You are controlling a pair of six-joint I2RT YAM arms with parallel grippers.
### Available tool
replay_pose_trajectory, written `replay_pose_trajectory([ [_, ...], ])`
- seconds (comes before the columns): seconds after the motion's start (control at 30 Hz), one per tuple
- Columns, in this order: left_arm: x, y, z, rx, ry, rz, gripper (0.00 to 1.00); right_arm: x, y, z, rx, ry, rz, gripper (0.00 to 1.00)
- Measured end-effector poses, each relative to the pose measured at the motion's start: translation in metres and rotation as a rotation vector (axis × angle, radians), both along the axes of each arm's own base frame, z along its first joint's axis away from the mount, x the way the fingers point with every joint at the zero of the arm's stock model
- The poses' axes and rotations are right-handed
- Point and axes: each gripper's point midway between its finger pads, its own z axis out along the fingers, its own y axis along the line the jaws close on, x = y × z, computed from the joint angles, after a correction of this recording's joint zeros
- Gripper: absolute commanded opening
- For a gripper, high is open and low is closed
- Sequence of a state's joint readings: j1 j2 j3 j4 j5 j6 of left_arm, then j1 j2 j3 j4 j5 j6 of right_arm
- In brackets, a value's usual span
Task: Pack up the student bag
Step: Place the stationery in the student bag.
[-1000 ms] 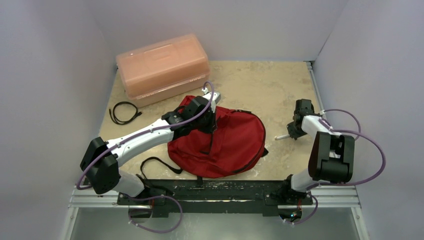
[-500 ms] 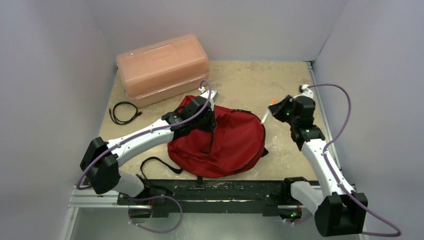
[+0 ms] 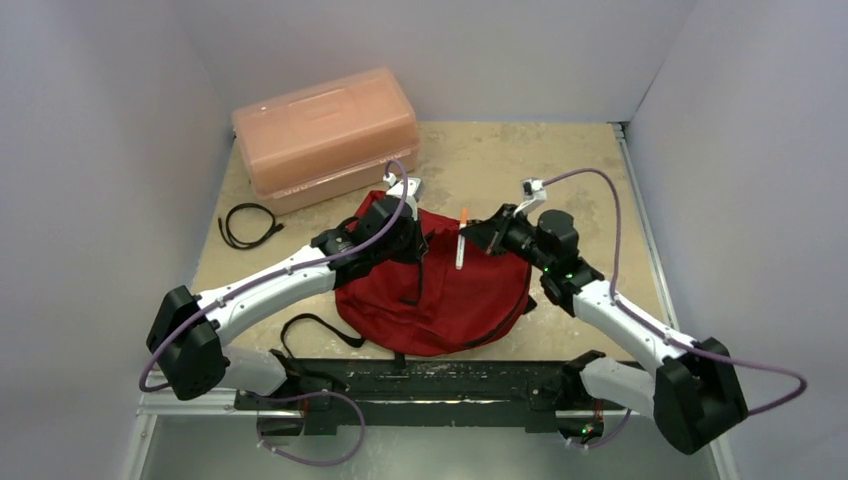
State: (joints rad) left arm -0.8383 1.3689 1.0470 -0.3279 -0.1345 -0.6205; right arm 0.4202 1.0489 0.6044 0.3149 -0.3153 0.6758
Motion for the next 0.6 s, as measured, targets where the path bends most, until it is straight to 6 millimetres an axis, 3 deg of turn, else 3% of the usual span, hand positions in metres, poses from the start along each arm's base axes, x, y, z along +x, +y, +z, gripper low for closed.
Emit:
replay_pose_trajectory([
  [0.07, 0.000, 0.002, 0.003, 0.000, -0.008, 0.006, 0.00, -0.009, 0.017, -0.028, -0.003, 0.060, 0.056, 0.00],
  [0.2, -0.001, 0.004, 0.004, 0.005, -0.009, 0.007, 0.00, -0.028, 0.045, -0.059, -0.017, 0.130, 0.147, 0.00],
  [0.33, -0.003, 0.005, 0.002, 0.013, -0.003, 0.004, 0.00, -0.041, 0.065, -0.061, 0.012, 0.128, 0.215, 0.00],
  [0.6, -0.008, 0.004, 0.002, 0.030, 0.003, -0.014, 0.00, -0.035, 0.086, -0.076, 0.095, 0.176, 0.226, 0.00],
])
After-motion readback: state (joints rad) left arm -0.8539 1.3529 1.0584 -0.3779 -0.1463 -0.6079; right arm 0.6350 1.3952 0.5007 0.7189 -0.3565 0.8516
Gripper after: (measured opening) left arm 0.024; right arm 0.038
